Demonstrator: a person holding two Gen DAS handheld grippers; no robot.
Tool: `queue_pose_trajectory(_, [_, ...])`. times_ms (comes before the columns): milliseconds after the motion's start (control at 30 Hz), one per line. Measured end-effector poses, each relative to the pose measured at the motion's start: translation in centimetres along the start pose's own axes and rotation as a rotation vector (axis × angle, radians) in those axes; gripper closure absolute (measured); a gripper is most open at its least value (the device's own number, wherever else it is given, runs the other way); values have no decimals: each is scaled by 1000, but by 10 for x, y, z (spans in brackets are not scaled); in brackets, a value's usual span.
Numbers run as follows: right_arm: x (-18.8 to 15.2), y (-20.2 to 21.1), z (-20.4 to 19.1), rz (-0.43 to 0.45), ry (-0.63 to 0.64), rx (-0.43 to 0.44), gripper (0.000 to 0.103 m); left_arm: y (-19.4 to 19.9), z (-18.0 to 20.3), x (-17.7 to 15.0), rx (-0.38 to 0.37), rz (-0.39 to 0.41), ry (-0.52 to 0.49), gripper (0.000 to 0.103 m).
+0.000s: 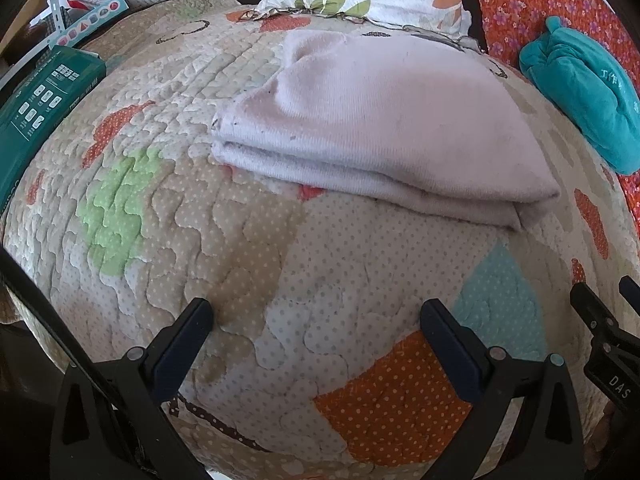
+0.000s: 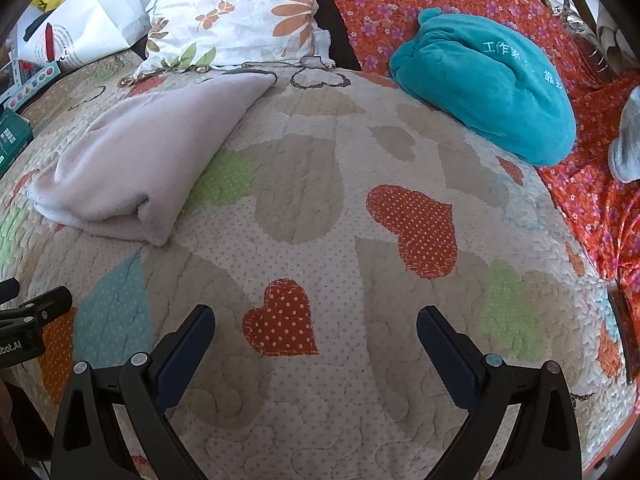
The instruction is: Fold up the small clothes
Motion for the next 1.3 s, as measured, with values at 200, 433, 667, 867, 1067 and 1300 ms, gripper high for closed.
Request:
queue_pose_trajectory(200, [-1, 0, -1, -3, 1, 1, 1, -1, 1, 0, 9, 0, -6, 0])
queue_pose_trajectory(433, [-2, -1, -3, -6, 7, 1, 1, -2, 2, -2, 20, 11, -13, 0])
queue_pose_trajectory(667, [-3, -2, -3, -11, 6, 2, 1, -2, 1, -1, 21, 15, -14, 0])
queue_pose_trajectory(867, [-3, -2, -5, -13, 12, 4, 1, -2, 1, -2, 22, 18, -13, 0])
queue_pose_trajectory(1067, [-4, -2, -5, -16, 10, 5, 1, -2, 2, -2, 23, 22, -7, 0])
queue_pose_trajectory(1300, [-5, -3, -8, -18, 19, 4, 1, -2, 1, -2, 16, 17, -1, 0])
Point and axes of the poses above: each gripper's, at about its wrist camera, not at the fingertips, and y roughly against the way its jaws point, z to its right, x to its top, the point moved 4 cm from there along -y, roughly the way its jaws point, and after that the axes turned 4 degrees about -x, right-handed, at the moved point
